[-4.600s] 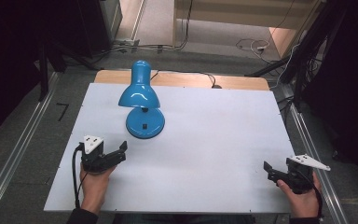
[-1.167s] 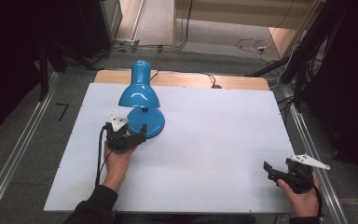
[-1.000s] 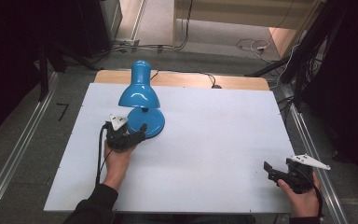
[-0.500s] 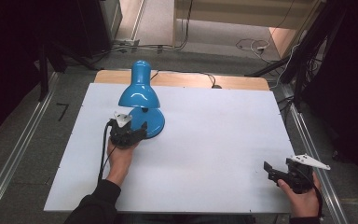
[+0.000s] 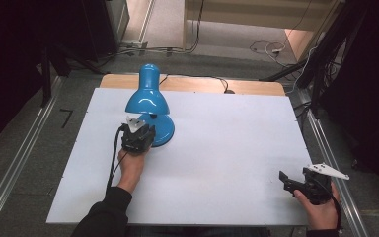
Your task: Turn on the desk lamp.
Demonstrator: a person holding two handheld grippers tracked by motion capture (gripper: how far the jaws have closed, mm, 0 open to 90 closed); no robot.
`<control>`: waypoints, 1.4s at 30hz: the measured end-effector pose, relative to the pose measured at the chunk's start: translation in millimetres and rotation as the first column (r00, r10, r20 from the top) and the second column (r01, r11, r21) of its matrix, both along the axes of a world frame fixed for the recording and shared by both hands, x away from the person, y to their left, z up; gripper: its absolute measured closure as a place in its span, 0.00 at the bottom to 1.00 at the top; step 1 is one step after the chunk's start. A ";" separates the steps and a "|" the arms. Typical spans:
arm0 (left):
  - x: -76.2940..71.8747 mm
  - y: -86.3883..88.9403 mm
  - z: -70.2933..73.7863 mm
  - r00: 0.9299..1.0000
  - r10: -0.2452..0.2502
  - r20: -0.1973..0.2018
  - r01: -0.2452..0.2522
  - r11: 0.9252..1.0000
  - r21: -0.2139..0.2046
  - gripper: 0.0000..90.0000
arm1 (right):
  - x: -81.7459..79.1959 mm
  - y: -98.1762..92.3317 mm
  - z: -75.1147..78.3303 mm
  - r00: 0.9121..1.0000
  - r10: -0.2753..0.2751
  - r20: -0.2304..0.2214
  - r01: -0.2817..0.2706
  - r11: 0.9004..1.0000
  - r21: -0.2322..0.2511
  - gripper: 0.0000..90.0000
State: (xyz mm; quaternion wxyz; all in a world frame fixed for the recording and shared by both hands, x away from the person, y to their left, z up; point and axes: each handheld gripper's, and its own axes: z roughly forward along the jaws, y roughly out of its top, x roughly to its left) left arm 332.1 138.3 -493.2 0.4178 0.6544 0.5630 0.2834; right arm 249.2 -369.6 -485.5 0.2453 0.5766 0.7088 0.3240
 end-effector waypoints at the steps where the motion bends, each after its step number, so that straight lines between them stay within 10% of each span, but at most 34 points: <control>1: 0.5 -0.4 -0.3 1.000 0.001 0.001 -0.001 1.000 0.000 0.89 | 0.0 -0.1 0.0 1.000 0.001 0.000 -0.001 1.000 0.001 0.11; 42: 4.0 -3.5 -10.1 0.999 -0.014 -0.046 0.013 1.000 -0.017 1.00 | 0.1 -0.6 -0.1 1.000 0.003 -0.002 -0.003 1.000 0.005 0.11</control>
